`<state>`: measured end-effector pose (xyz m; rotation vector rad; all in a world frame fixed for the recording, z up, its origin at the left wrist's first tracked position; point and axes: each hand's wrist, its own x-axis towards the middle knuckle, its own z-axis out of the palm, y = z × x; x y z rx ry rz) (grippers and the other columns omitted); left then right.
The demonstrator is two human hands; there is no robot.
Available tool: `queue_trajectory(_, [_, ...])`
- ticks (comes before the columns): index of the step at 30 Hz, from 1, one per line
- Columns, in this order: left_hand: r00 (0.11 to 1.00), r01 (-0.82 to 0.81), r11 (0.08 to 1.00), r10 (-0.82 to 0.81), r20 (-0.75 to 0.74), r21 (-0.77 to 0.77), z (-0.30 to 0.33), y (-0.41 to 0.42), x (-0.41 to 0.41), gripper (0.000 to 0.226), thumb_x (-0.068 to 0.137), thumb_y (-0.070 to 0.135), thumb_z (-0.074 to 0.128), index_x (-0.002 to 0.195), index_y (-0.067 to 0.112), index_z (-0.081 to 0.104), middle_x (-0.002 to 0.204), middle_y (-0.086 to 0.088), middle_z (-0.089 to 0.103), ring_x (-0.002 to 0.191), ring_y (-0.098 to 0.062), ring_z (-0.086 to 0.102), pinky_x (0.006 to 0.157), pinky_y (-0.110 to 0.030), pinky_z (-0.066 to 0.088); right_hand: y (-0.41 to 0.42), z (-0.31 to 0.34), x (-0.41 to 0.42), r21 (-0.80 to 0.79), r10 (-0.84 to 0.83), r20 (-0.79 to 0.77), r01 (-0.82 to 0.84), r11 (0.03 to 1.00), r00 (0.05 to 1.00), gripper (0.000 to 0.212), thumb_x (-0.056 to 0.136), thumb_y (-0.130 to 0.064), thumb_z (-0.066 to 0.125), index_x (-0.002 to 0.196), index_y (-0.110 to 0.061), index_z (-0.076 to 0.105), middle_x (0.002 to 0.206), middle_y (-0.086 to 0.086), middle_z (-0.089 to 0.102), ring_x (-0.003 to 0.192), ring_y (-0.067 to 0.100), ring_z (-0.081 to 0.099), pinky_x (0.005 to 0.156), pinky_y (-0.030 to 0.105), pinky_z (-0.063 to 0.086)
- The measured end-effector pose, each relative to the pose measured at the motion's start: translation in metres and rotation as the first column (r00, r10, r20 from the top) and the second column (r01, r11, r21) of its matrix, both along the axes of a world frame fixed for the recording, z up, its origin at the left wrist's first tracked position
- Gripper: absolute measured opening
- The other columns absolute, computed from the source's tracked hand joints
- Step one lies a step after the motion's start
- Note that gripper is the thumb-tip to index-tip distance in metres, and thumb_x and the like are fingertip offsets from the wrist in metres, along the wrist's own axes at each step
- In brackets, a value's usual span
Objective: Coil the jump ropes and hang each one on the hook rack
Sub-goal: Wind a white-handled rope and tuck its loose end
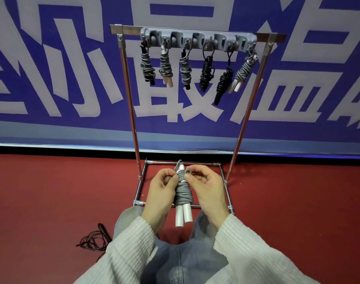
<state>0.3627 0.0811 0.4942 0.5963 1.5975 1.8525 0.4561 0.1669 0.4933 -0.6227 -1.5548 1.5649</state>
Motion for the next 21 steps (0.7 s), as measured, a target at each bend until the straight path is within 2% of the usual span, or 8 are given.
queue_trajectory(1, [0.989, -0.003, 0.999, -0.003, -0.149, -0.038, 0.001, -0.001, -0.002, 0.01, 0.102, 0.001, 0.052, 0.096, 0.008, 0.056, 0.076, 0.001, 0.066, 0.071, -0.015, 0.06, 0.07, -0.029, 0.05, -0.001, -0.001, 0.0, 0.009, -0.001, 0.002, 0.001, 1.0, 1.0, 0.024, 0.089, 0.007, 0.07, 0.094, -0.017, 0.073, 0.092, -0.005, 0.078, 0.086, 0.009, 0.073, 0.079, 0.021, 0.055])
queue_trajectory(3, [0.86, -0.054, 0.988, -0.027, -0.51, -0.145, 0.0, -0.001, -0.005, 0.006, 0.104, 0.009, 0.05, 0.099, 0.011, 0.052, 0.078, 0.004, 0.066, 0.065, -0.006, 0.06, 0.064, -0.021, 0.045, -0.003, -0.003, 0.001, 0.048, -0.018, 0.004, 0.018, 0.999, 1.0, 0.026, 0.089, 0.007, 0.069, 0.098, -0.018, 0.074, 0.097, 0.0, 0.078, 0.089, 0.009, 0.074, 0.081, 0.02, 0.055])
queue_trajectory(5, [0.718, -0.115, 0.97, -0.068, -0.693, -0.214, 0.002, -0.001, -0.004, 0.005, 0.105, 0.018, 0.045, 0.099, 0.018, 0.045, 0.074, 0.005, 0.062, 0.061, -0.009, 0.058, 0.058, -0.029, 0.039, -0.006, -0.007, 0.002, 0.12, -0.043, 0.023, 0.04, 0.992, 0.999, 0.033, 0.091, 0.004, 0.069, 0.103, -0.026, 0.075, 0.106, 0.002, 0.074, 0.095, 0.007, 0.072, 0.084, 0.019, 0.054])
queue_trajectory(7, [0.667, -0.142, 0.963, -0.079, -0.741, -0.231, 0.005, 0.001, -0.002, 0.008, 0.104, 0.023, 0.042, 0.097, 0.021, 0.039, 0.074, 0.006, 0.059, 0.06, -0.014, 0.057, 0.057, -0.035, 0.037, -0.006, -0.013, 0.001, 0.229, -0.071, 0.064, 0.055, 0.972, 0.995, 0.037, 0.094, 0.0, 0.068, 0.112, -0.032, 0.074, 0.112, -0.006, 0.069, 0.103, 0.006, 0.069, 0.089, 0.017, 0.053])
queue_trajectory(10, [0.624, -0.172, 0.958, -0.073, -0.778, -0.228, 0.008, 0.007, -0.002, 0.012, 0.102, 0.022, 0.043, 0.092, 0.021, 0.036, 0.07, 0.006, 0.055, 0.056, -0.015, 0.053, 0.054, -0.035, 0.034, -0.004, -0.022, 0.0, 0.412, -0.155, 0.109, 0.097, 0.906, 0.982, 0.033, 0.096, -0.003, 0.066, 0.121, -0.023, 0.074, 0.112, -0.01, 0.065, 0.106, 0.005, 0.064, 0.089, 0.014, 0.049])
queue_trajectory(13, [0.573, -0.166, 0.952, -0.12, -0.811, -0.258, 0.007, 0.008, -0.002, 0.015, 0.1, 0.02, 0.045, 0.088, 0.022, 0.035, 0.07, 0.006, 0.052, 0.057, -0.024, 0.053, 0.055, -0.039, 0.039, -0.001, -0.029, 0.003, 0.547, -0.221, 0.08, 0.142, 0.825, 0.972, 0.028, 0.095, -0.004, 0.066, 0.119, -0.013, 0.076, 0.108, -0.006, 0.066, 0.103, 0.007, 0.065, 0.09, 0.019, 0.051])
queue_trajectory(16, [0.499, -0.132, 0.954, -0.17, -0.85, -0.268, 0.006, 0.007, 0.001, 0.014, 0.097, 0.015, 0.044, 0.09, 0.024, 0.036, 0.075, 0.007, 0.054, 0.064, -0.026, 0.057, 0.058, -0.04, 0.042, -0.002, -0.036, 0.009, 0.625, -0.322, 0.047, 0.223, 0.748, 0.946, 0.021, 0.093, -0.004, 0.07, 0.11, -0.014, 0.077, 0.105, -0.007, 0.069, 0.1, 0.003, 0.066, 0.087, 0.024, 0.055])
queue_trajectory(21, [0.552, -0.072, 0.979, -0.119, -0.825, -0.189, 0.008, 0.006, 0.0, 0.011, 0.102, 0.015, 0.041, 0.095, 0.025, 0.044, 0.079, 0.008, 0.06, 0.07, -0.014, 0.058, 0.066, -0.041, 0.048, 0.0, -0.029, 0.01, 0.724, -0.374, -0.01, 0.265, 0.637, 0.927, 0.014, 0.095, -0.013, 0.065, 0.102, -0.013, 0.077, 0.103, -0.007, 0.072, 0.099, 0.005, 0.067, 0.089, 0.026, 0.055])
